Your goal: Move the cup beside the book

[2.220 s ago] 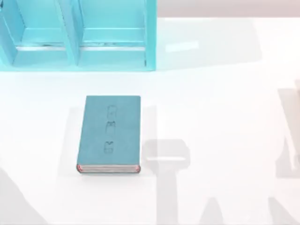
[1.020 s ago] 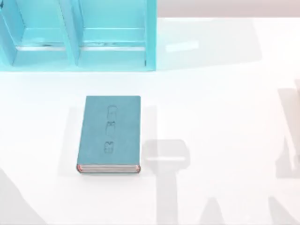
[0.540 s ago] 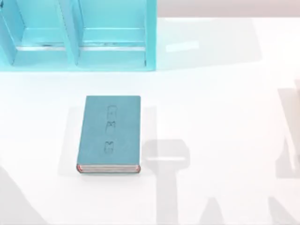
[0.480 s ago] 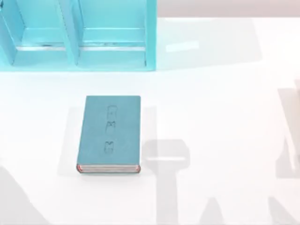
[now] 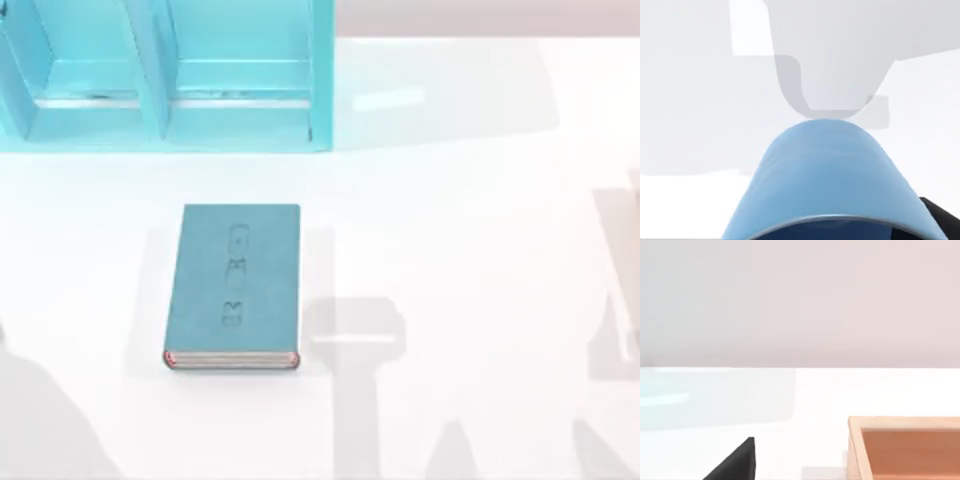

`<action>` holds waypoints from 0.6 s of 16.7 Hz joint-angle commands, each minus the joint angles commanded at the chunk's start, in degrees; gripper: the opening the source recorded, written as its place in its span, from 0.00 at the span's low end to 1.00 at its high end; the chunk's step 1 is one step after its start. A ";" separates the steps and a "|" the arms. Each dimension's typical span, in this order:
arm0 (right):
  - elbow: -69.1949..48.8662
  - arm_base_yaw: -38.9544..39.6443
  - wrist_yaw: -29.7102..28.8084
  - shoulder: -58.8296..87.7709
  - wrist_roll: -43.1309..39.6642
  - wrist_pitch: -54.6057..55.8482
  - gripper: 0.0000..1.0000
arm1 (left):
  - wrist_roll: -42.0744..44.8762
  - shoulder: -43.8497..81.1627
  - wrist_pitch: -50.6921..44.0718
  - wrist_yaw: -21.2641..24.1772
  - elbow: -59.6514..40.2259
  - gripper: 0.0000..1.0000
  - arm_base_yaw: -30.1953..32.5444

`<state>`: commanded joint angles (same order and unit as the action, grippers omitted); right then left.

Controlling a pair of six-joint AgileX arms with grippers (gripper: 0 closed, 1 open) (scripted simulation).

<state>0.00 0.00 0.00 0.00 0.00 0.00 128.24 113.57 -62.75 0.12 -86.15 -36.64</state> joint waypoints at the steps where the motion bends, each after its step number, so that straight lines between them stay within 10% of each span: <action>1: 0.00 0.00 0.00 0.00 0.00 0.00 1.00 | 0.00 0.00 0.00 0.00 0.00 0.00 0.00; 10: 0.00 0.00 0.00 0.00 0.00 0.00 1.00 | -24.05 1.46 -3.21 -0.31 -4.67 0.00 9.35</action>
<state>0.00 0.00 0.00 0.00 0.00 0.00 104.19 115.03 -65.96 -0.19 -90.82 -27.30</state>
